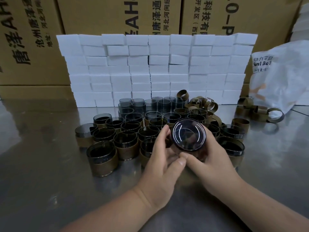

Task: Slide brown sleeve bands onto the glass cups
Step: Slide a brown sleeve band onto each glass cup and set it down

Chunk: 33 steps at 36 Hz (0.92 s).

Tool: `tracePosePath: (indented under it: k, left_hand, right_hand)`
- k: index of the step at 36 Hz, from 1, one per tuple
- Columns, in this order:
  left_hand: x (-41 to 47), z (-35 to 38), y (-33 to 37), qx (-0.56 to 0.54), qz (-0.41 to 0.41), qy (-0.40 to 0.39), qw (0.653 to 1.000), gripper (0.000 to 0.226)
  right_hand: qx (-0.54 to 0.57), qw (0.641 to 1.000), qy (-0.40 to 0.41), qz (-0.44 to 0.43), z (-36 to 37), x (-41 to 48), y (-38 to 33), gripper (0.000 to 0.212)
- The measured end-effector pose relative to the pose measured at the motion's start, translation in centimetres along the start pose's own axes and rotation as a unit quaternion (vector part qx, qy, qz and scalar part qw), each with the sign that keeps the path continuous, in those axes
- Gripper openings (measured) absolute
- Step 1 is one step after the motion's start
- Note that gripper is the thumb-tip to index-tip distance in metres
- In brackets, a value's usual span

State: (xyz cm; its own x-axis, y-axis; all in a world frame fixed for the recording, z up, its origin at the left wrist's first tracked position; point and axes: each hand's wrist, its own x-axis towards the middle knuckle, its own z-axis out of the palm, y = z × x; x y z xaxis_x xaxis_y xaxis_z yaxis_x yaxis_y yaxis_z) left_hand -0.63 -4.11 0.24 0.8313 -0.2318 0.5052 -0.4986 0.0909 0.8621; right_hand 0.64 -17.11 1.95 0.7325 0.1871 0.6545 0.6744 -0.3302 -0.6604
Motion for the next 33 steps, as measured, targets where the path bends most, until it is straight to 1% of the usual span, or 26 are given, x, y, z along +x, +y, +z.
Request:
tracePosePath:
  k: [2,5,6,8,10,14,15,17,18,20,22,24,27,29,31,33]
  left_hand:
    - [0.3,0.0,0.0,-0.001,-0.005,-0.002,1.000,0.073]
    - [0.8,-0.3,-0.3,-0.008,-0.014,0.013,1.000,0.079]
    - [1.0,-0.4,-0.5,-0.004,-0.020,0.020,1.000,0.078]
    - [1.6,-0.6,-1.0,0.023,-0.035,0.038,0.998,0.064]
    - [2.2,-0.6,-1.6,0.049,-0.053,0.053,0.996,0.056]
    - [2.5,-0.8,-2.2,0.082,-0.065,0.061,0.993,0.054]
    - [2.5,-0.9,-2.2,0.080,-0.063,0.061,0.993,0.056]
    - [2.5,-0.9,-2.4,0.068,-0.069,0.058,0.994,0.057]
    - [2.5,-1.0,-2.4,0.067,-0.075,0.053,0.994,0.058]
    - [2.5,-1.0,-2.4,0.074,-0.088,0.035,0.993,0.059]
    - [2.5,-1.0,-2.5,0.084,-0.096,0.024,0.992,0.060]
    - [2.5,-1.0,-2.5,0.079,-0.098,0.018,0.992,0.061]
    - [2.5,-0.8,-2.9,0.067,-0.101,0.004,0.993,0.059]
    - [2.5,-0.8,-3.1,0.065,-0.102,-0.005,0.993,0.057]
    - [2.5,-0.7,-3.2,0.072,-0.102,-0.013,0.992,0.055]
    - [2.5,-0.7,-3.2,0.076,-0.099,-0.022,0.992,0.051]
  right_hand:
    - [0.001,1.000,-0.026,0.015,0.1,-0.1,-0.2,0.053]
    - [-0.009,0.998,-0.059,0.036,-0.1,-0.4,0.1,0.051]
    - [-0.014,0.997,-0.055,0.047,-0.2,-0.4,0.3,0.053]
    - [-0.040,0.996,-0.033,0.076,-0.7,-0.3,0.7,0.056]
    - [-0.062,0.993,-0.011,0.102,-1.0,-0.2,1.2,0.051]
    - [-0.102,0.983,0.008,0.155,-0.8,-0.2,1.3,0.045]
    - [-0.102,0.981,0.029,0.160,-0.7,-0.1,1.3,0.041]
    - [-0.091,0.980,0.097,0.145,-1.2,0.2,1.0,0.035]
    - [-0.068,0.980,0.138,0.124,-1.6,0.5,0.6,0.030]
    - [-0.012,0.971,0.218,0.094,-3.2,1.8,0.2,0.032]
    - [0.034,0.955,0.275,0.103,-5.3,3.5,0.4,0.028]
    - [0.029,0.945,0.299,0.127,-7.4,5.2,1.6,0.024]
    - [-0.086,0.941,0.273,0.179,-10.4,7.1,5.3,0.032]
    - [-0.187,0.930,0.230,0.216,-12.6,8.0,8.5,0.042]
    - [-0.322,0.903,0.155,0.237,-15.0,8.7,11.8,0.048]
    - [-0.440,0.854,0.066,0.269,-16.9,9.1,14.7,0.050]
